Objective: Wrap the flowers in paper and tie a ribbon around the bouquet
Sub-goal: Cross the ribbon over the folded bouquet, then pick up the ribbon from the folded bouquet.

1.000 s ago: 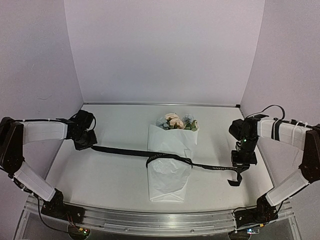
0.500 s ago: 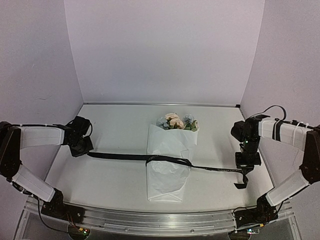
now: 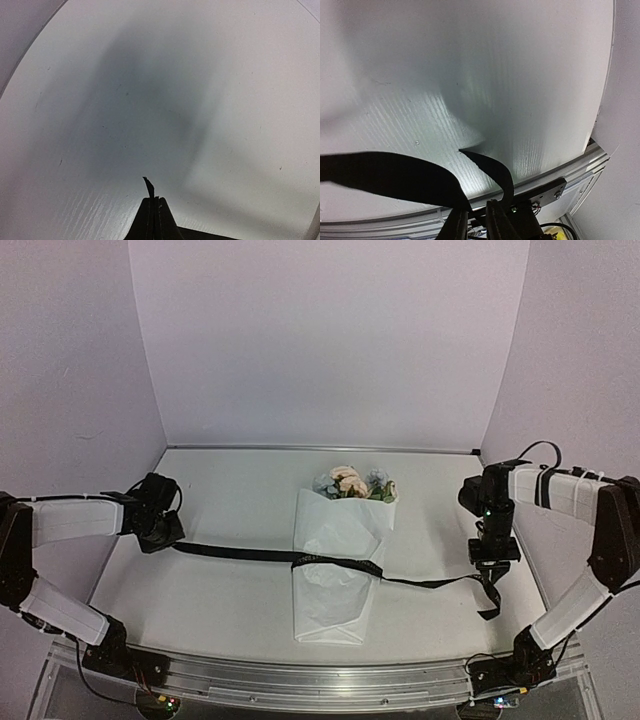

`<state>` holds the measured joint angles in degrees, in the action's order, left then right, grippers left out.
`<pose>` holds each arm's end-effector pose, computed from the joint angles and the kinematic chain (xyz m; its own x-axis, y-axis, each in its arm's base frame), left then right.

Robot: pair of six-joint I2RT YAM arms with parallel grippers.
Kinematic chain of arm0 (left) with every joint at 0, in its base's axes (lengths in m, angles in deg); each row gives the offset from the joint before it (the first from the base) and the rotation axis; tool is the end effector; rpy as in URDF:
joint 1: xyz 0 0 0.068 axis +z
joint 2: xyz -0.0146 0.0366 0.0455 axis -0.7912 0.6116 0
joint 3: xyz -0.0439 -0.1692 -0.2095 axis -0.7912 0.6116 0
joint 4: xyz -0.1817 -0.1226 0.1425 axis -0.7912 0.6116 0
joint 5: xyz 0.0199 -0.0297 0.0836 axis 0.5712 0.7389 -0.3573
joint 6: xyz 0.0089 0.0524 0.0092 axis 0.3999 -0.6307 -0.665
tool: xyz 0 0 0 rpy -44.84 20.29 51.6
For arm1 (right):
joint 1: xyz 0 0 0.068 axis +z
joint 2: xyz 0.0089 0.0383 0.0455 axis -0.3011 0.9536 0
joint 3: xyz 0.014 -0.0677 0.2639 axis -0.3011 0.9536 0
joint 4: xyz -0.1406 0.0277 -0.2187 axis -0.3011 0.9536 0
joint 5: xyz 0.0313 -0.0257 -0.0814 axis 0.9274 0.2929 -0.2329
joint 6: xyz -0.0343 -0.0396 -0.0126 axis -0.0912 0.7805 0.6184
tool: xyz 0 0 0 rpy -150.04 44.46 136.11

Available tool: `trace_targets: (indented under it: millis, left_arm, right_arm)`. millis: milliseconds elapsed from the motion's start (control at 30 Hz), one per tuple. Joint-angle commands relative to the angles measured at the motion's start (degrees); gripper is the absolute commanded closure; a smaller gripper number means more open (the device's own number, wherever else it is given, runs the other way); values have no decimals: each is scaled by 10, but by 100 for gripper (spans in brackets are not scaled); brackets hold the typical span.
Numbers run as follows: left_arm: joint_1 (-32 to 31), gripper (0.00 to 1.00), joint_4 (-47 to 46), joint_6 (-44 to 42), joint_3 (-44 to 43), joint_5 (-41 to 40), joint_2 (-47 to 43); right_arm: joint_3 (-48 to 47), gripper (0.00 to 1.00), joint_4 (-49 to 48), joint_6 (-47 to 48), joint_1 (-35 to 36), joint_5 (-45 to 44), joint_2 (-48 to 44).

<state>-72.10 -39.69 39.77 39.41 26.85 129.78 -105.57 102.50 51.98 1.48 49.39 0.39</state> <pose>0.2354 -0.0731 0.1762 -0.7386 -0.3939 -0.5470 -0.3961 0.9102 -0.1207 0.2255 0.0768 0.2057 -0.9738 0.1658 0.1557 0.1504 0.9829 -0.1058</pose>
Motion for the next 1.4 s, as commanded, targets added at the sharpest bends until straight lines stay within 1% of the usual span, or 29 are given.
trace_targets:
  millis: [0,67,100,133,200,233,300,400,467,500,567,633,700,800,1000,1133,1367]
  left_arm:
    - [-10,89,-23,-13,-6,14,3]
    - [-10,68,-19,-11,-10,7,-11]
    - [-10,59,-18,-13,-12,2,-20]
    - [-11,52,-20,-17,-15,1,-30]
    - [-17,40,-29,-38,-21,3,-55]
    - [-24,35,-38,-53,-25,8,-65]
    - [-56,29,-58,-96,-39,21,-79]
    - [-114,26,-95,-170,-61,48,-68]
    - [-140,26,-104,-216,-82,99,-35]
    - [-156,26,-107,-248,-96,122,-11]
    - [-200,25,-118,-314,-108,133,22]
    - [-239,26,-124,-384,-121,150,59]
    - [-262,27,-127,-447,-131,165,92]
    - [-271,28,-135,-520,-139,217,124]
    - [-280,28,-180,-628,-116,244,127]
    - [-281,29,-188,-688,-115,254,149]
    - [-281,30,-201,-744,-128,229,195]
  right_arm:
    - [-32,72,17,20,4,28,8]
    - [-32,60,17,24,5,27,3]
    - [-32,54,17,27,7,27,-1]
    - [-32,48,17,32,10,28,-6]
    - [-32,40,14,46,21,23,-18]
    - [-31,36,11,55,29,15,-25]
    - [-32,31,2,76,56,-10,-38]
    - [-21,28,-43,129,107,-64,-55]
    - [-2,25,-95,163,138,-72,-68]
    - [12,24,-123,177,150,-68,-76]
    - [37,23,-198,213,178,-51,-84]
    - [71,17,-266,251,201,-27,-89]
    - [95,14,-331,298,218,3,-88]
    - [105,13,-369,338,237,46,-76]
    - [104,13,-407,394,269,53,-41]
    - [93,13,-422,414,282,45,-6]
    - [80,18,-460,420,293,34,39]
